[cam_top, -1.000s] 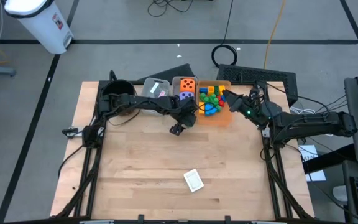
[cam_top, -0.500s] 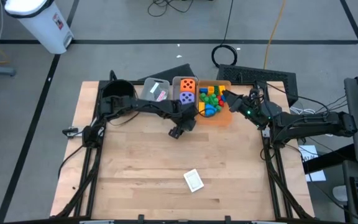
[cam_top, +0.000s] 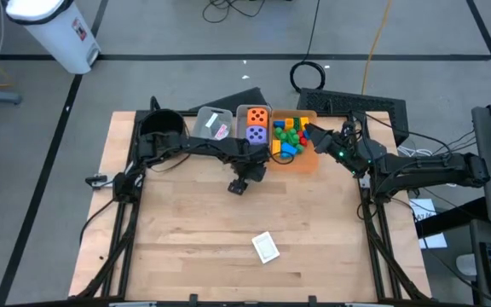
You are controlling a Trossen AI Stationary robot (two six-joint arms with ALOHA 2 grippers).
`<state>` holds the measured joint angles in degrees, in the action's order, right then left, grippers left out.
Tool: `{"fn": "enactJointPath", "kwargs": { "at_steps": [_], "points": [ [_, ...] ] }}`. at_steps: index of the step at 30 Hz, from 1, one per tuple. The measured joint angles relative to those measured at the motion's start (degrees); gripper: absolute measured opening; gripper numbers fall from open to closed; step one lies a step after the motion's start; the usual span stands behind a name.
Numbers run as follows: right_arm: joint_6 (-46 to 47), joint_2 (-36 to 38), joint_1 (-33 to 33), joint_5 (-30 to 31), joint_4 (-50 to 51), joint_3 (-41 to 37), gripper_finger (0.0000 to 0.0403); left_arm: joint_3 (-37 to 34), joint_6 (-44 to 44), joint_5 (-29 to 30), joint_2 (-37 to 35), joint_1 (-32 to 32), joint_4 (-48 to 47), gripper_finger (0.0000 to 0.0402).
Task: Pick & Place Toys
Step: Put the green game piece into the orange bin
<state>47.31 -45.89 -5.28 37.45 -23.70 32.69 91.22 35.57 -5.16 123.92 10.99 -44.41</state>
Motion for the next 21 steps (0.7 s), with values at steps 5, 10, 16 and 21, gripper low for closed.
{"fn": "enactJointPath", "kwargs": {
  "at_steps": [5,10,16,21],
  "points": [
    [0.0,0.0,0.0,-0.2,0.0,0.0,0.0187,0.0,-6.0,-1.7,0.0,0.8,0.0,0.031],
    [0.0,0.0,0.0,-0.2,0.0,0.0,0.0187,0.1,-7.8,2.9,0.0,0.9,0.3,0.031],
    [0.0,0.0,0.0,-0.2,0.0,0.0,0.0187,0.1,-8.9,3.2,-0.1,1.0,-0.6,0.031],
    [0.0,0.0,0.0,-0.3,0.0,0.0,0.0187,0.1,-9.4,3.2,-0.1,1.0,-1.3,0.031]
  ]
}}
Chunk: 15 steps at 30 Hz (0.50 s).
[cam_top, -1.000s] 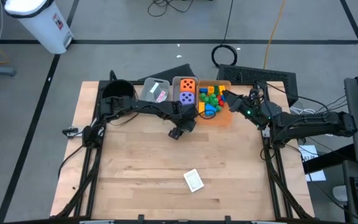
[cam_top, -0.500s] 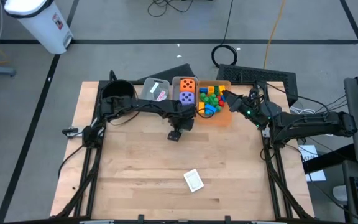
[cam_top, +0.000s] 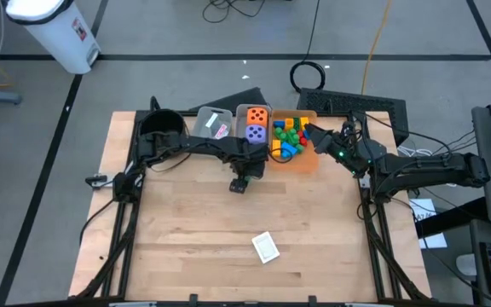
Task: Pick & Place Toys
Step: Put the green game piece into the orange bin
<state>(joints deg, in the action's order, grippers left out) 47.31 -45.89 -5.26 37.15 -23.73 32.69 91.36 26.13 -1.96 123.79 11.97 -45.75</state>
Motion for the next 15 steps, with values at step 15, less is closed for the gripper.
{"fn": "enactJointPath", "kwargs": {
  "at_steps": [15],
  "points": [
    [0.0,0.0,0.0,-1.4,-0.1,0.0,0.0187,0.1,-5.4,-2.9,-0.1,0.1,-2.2,0.0152]
  ]
}}
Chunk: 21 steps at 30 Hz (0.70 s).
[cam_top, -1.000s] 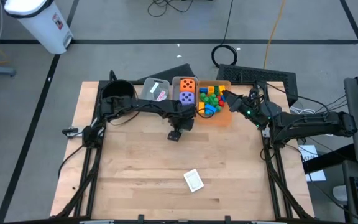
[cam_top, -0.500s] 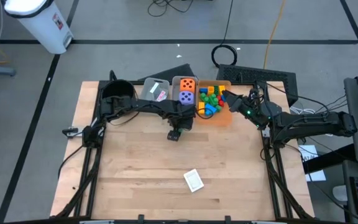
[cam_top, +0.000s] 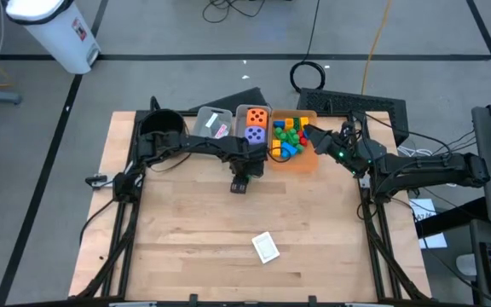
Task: Pick & Place Toys
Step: Put the green game piece into the orange bin
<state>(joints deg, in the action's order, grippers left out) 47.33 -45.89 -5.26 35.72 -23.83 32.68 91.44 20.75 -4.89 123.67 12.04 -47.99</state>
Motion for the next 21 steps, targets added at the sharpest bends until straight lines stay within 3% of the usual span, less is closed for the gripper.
{"fn": "enactJointPath", "kwargs": {
  "at_steps": [4,9,15,21],
  "points": [
    [0.0,0.0,0.0,-0.3,-1.2,0.0,0.0187,0.0,-5.7,-1.0,-0.5,0.0,-0.9,0.014],
    [-0.1,0.0,0.0,-3.4,-1.7,0.0,0.0187,0.0,-11.4,-6.9,-4.7,0.0,-2.4,0.014],
    [-0.1,0.1,0.0,-7.8,-2.0,0.0,0.0187,0.0,-18.6,-7.9,-17.2,-0.1,0.5,0.014],
    [3.5,0.1,0.0,-15.2,-3.6,0.0,0.0187,0.0,-20.2,-0.8,-32.8,-0.5,6.4,0.014]
  ]
}}
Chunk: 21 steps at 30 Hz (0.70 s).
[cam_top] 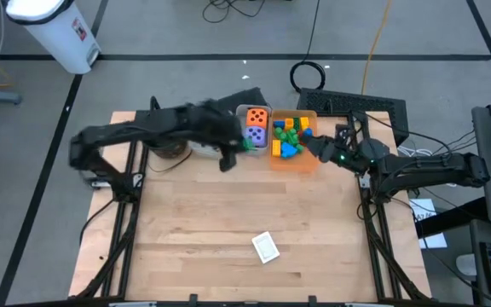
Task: Pick & Place Toys
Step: Put the green game piece into the orange bin
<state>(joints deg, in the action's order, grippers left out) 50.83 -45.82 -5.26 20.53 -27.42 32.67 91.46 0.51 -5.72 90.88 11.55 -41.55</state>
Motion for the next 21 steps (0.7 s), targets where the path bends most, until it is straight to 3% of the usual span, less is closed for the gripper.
{"fn": "enactJointPath", "kwargs": {
  "at_steps": [4,7,21],
  "points": [
    [8.0,-2.4,0.0,-5.8,-0.6,0.0,0.0187,0.0,2.2,7.7,-7.0,-0.9,3.3,0.014],
    [12.5,-6.0,0.0,-9.6,-2.0,0.5,0.0187,0.1,3.2,9.8,-8.7,-1.8,3.9,0.014],
    [19.4,-24.8,0.0,-18.0,-9.7,10.3,0.0187,0.0,4.4,9.7,-1.0,-7.7,2.4,0.014]
  ]
}}
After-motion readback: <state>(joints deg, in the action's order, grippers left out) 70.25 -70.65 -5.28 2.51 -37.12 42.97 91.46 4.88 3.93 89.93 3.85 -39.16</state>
